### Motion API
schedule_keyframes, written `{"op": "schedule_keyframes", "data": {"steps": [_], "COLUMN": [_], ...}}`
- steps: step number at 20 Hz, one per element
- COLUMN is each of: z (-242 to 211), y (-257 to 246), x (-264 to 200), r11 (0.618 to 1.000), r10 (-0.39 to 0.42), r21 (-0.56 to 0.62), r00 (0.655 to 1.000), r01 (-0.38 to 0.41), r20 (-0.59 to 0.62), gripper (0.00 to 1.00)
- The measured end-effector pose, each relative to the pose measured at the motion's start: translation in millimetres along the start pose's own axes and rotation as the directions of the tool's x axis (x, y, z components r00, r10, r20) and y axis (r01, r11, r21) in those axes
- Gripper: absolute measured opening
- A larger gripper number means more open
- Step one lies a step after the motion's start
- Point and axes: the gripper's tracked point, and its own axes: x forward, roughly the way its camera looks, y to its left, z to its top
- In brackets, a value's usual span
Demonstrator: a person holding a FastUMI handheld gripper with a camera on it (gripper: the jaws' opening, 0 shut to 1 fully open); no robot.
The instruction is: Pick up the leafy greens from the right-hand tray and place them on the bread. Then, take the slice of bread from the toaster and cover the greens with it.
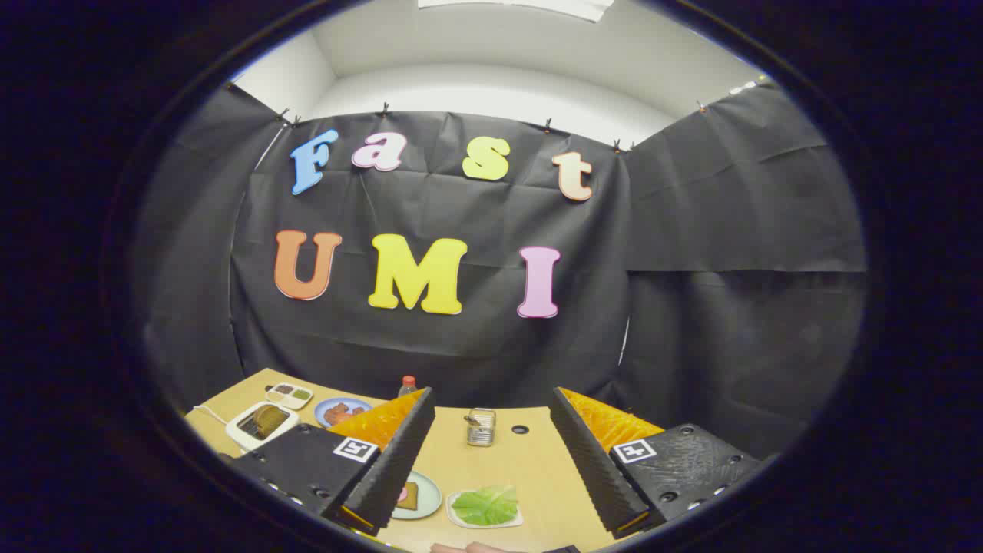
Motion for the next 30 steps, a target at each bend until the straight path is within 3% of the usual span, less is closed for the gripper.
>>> {"op": "schedule_keyframes", "data": {"steps": [12,20,24,30], "z": [-19,-93,-161,-261], "y": [-25,-65,-74,-61], "x": [13,77,121,162], "r11": [0.999,0.993,0.984,0.961], "r10": [0.015,0.120,0.177,0.272], "r21": [0.029,0.012,0.036,0.097], "r00": [0.998,0.977,0.937,0.822], "r01": [-0.013,-0.120,-0.174,-0.259], "r20": [-0.060,-0.177,-0.300,-0.500], "gripper": [0.95,0.95,0.96,0.96]}}
